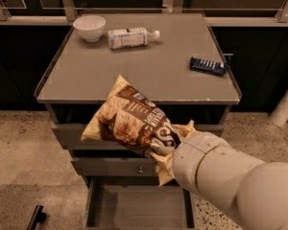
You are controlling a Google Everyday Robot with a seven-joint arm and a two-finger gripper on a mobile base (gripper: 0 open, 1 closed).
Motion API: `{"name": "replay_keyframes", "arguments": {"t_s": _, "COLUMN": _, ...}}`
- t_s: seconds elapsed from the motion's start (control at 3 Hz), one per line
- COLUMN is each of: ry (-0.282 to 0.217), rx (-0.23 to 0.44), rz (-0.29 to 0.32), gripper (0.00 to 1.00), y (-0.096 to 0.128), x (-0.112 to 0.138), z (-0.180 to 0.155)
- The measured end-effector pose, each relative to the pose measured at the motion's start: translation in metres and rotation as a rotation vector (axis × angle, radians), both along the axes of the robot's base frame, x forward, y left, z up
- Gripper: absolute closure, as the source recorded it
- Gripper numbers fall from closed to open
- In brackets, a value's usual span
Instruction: Place brown chip bag into bottom drawer
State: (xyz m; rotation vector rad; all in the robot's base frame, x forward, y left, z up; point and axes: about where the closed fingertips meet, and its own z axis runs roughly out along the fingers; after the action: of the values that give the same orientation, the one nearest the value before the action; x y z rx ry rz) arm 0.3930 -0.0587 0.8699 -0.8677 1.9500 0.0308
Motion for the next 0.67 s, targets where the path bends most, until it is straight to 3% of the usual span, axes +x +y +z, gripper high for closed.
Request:
{"name": "replay_keyframes", "arguments": {"t_s": 0.33, "ry": 0.063, "rx": 0.115, "rz": -0.03, "gripper": 1.0, "y": -0.028, "x": 0.015, "z": -0.05}}
{"name": "replay_keyframes", "arguments": {"t_s": 0.67, "ry": 0.133, "rx": 0.271, "rz": -0.038, "gripper": 1.0, "y": -0.041, "x": 0.017, "z": -0.095}}
